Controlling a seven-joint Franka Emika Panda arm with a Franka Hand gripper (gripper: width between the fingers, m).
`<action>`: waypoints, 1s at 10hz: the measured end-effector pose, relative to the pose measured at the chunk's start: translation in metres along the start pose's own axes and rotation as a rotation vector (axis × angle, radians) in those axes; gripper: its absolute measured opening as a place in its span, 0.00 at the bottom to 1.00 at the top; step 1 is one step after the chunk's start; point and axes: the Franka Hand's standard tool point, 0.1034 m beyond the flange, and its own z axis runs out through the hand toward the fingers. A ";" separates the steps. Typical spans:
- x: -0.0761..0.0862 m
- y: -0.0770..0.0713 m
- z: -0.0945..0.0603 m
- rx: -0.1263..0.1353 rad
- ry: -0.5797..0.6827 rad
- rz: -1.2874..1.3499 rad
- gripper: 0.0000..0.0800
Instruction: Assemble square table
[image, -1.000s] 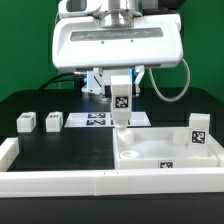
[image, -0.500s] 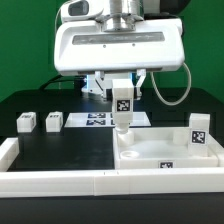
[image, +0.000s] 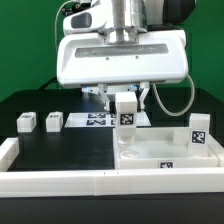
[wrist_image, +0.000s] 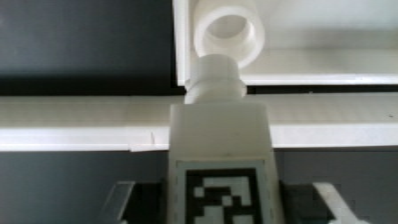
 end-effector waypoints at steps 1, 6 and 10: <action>-0.003 -0.001 0.004 0.000 -0.005 -0.001 0.36; -0.013 -0.006 0.016 0.002 -0.017 -0.008 0.36; -0.012 -0.009 0.021 -0.016 0.046 -0.018 0.36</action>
Offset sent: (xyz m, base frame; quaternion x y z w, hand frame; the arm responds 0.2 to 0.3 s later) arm -0.0011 0.0069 -0.0079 0.0004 0.0073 0.0120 0.9999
